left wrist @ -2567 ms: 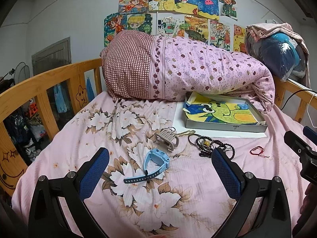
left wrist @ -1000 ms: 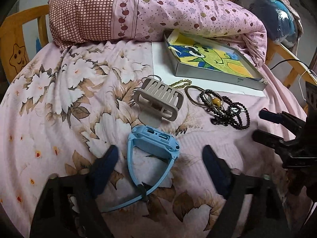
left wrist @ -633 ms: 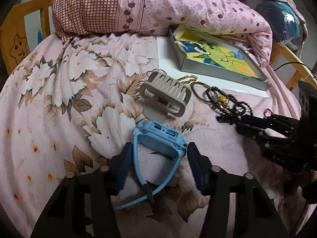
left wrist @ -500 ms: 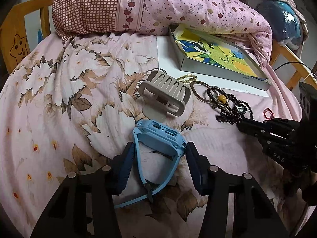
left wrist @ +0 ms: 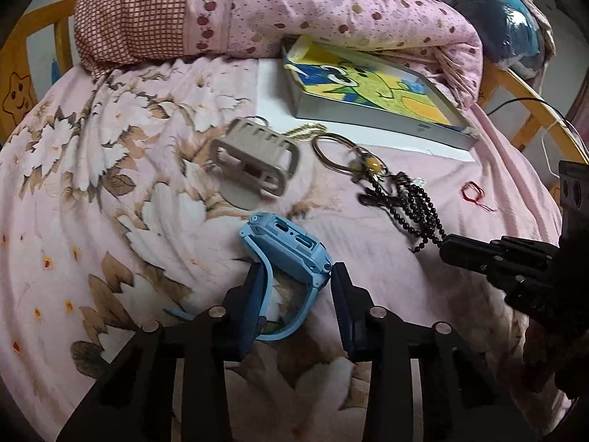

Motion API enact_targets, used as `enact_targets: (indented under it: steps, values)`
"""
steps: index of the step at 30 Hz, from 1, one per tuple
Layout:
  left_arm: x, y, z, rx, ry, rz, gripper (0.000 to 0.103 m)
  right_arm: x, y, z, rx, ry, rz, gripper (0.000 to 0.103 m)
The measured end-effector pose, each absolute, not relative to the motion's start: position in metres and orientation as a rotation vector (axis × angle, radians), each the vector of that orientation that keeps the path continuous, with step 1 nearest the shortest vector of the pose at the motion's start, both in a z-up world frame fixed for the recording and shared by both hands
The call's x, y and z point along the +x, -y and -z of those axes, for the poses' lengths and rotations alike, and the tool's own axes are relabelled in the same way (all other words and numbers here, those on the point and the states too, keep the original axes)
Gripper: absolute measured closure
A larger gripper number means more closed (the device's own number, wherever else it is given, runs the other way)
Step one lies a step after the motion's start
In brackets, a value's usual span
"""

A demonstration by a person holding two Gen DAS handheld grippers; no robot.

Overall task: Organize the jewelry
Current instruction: 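Lift the blue smartwatch with the left tool while the right tool lifts the bead strand, then lower the watch into the grey tray with the left tool while the right tool drops the beads there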

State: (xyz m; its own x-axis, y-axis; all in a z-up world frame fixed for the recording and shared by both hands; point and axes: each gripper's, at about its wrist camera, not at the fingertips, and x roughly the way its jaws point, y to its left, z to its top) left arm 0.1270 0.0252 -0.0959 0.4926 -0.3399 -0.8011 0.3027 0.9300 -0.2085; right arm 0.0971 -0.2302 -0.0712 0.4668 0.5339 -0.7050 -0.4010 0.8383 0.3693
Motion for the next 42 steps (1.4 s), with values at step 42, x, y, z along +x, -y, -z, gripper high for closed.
enact_targets:
  steps: [42]
  values:
    - [0.103, 0.0, 0.052, -0.127, -0.845, 0.537, 0.077, 0.119, 0.27, -0.022, 0.257, -0.663, -0.63, 0.097]
